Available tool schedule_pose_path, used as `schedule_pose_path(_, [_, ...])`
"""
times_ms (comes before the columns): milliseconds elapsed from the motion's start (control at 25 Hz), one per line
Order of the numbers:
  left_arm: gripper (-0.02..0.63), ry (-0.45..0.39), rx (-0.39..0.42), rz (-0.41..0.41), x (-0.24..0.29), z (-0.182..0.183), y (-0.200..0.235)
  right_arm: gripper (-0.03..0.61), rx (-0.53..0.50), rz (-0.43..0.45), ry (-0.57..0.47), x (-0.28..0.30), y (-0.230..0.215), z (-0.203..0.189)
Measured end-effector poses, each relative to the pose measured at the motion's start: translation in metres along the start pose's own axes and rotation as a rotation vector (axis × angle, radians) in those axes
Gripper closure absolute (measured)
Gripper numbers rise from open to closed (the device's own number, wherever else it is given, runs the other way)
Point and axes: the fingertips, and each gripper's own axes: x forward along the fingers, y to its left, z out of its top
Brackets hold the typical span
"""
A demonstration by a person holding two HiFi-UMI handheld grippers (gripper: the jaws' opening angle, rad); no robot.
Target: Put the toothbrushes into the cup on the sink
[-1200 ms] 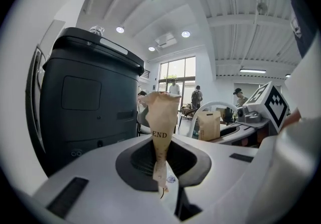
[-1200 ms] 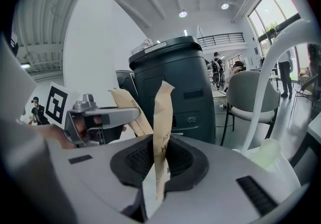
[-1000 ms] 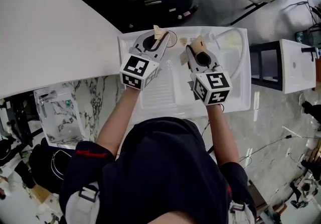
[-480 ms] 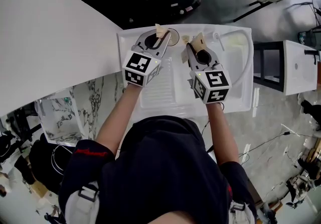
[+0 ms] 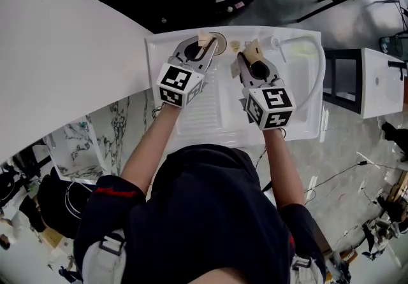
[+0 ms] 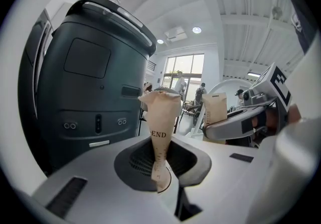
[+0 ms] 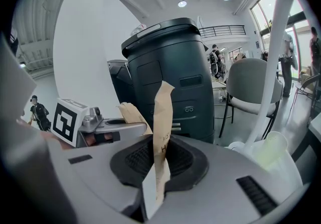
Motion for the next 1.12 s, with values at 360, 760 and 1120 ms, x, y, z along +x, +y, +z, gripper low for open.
schedule_pose_path(360, [0.577, 0.029, -0.05, 0.021, 0.006, -0.018, 0.006, 0.518, -0.008, 0.002, 0.01, 0.004, -0.003, -0.004])
schedule_pose_path(760, [0.537, 0.052, -0.088, 0.013, 0.005, -0.032, 0.009, 0.517, -0.017, 0.016, 0.028, 0.01, -0.001, -0.007])
schedule_pose_path(1120, [0.454, 0.09, -0.108, 0.029, 0.0, -0.045, 0.011, 0.518, -0.021, 0.041, 0.034, 0.015, 0.001, -0.004])
